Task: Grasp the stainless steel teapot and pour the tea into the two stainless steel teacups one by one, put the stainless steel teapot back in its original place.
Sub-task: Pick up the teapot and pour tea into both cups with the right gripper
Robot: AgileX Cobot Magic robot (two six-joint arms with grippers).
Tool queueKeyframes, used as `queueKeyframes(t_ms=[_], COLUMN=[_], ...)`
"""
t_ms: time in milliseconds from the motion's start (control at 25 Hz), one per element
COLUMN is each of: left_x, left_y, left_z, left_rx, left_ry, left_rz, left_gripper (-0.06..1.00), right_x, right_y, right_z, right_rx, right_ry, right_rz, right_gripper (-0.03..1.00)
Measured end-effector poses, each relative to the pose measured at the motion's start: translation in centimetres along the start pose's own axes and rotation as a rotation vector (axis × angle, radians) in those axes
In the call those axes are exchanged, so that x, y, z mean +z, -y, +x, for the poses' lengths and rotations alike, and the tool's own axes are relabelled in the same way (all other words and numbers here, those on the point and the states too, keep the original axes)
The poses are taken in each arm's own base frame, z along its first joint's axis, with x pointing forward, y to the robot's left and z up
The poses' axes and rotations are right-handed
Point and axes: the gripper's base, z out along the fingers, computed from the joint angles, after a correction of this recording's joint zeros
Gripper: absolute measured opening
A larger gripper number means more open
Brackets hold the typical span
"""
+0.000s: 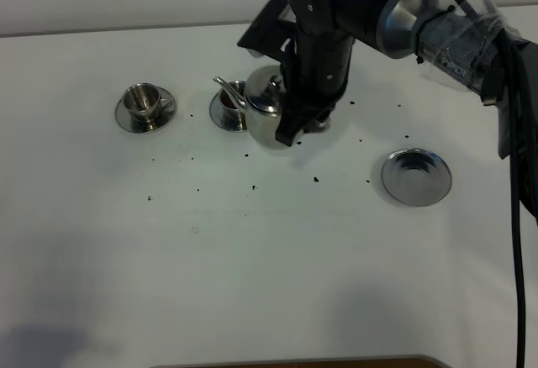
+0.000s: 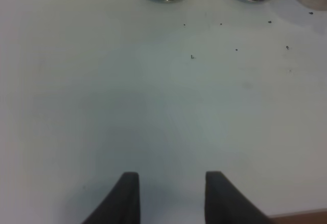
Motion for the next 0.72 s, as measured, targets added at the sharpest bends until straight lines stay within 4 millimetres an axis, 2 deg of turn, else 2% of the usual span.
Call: queueKeyframes(t_ms=[200,360,720], left_x=[0.0,0.0,0.0], left_y=[0.0,0.0,0.0], left_z=[0.0,0.0,0.0], left_rx=[0.0,0.0,0.0], left_ry=[0.0,0.0,0.0], left_rz=[0.0,0.0,0.0], left_gripper=[0.37,0.37,0.37], right_x=[-2.9,-4.0,-1.0], right_y=[-1.1,-2.0,-2.1], right_z=[-2.6,-4.8,-8.4], right_rx=[-0.109,-0.177,-0.294], right_ry=[0.102,0.169,0.244], right_rz=[0.146,0.222,0.303], right_gripper=[0.19,0.19,0.19])
